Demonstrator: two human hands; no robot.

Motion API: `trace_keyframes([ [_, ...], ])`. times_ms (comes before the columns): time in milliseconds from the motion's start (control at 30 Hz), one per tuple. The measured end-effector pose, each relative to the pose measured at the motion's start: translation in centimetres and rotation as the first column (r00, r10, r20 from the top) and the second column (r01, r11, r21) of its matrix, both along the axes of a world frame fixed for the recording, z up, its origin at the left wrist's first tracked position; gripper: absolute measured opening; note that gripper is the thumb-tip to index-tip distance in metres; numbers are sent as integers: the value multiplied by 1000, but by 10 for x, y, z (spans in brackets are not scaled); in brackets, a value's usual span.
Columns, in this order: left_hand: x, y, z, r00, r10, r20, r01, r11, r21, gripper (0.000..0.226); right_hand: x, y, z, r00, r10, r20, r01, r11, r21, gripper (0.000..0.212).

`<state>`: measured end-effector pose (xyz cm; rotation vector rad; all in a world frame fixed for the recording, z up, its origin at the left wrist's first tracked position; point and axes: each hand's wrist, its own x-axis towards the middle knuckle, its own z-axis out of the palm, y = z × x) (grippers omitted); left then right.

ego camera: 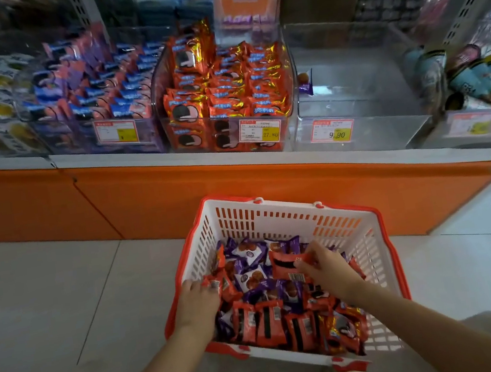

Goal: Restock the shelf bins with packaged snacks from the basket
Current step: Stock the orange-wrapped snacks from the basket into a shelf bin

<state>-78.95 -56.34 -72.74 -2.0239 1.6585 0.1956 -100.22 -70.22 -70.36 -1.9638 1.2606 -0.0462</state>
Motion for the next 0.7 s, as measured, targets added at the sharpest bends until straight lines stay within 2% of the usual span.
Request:
trace_keyframes([
  [100,2,3,27,996,-1,-89,-13,987,-158,43,7,4,10,996,-40,78,39,999,15,19],
  [233,-1,3,64,964,30,-265,-124,931,-345,45,21,13,32,976,-98,194,90,995,51,17],
  [333,0,4,84,825,49,-563,-382,783,-491,28,35,25,54,929,-154,336,117,985,126,20],
  [400,0,6,97,667,25,-744,-559,677,-478,24,45,34,72,880,-192,434,113,973,201,21],
  [533,1,10,128,436,-42,-899,-750,535,-389,25,58,51,103,807,-192,559,14,952,307,31],
  [600,4,13,142,361,-79,-929,-795,495,-351,25,62,57,115,794,-120,596,-75,953,292,34],
  [700,13,18,156,329,-128,-936,-795,498,-348,24,64,59,129,763,-55,644,-177,940,290,30],
])
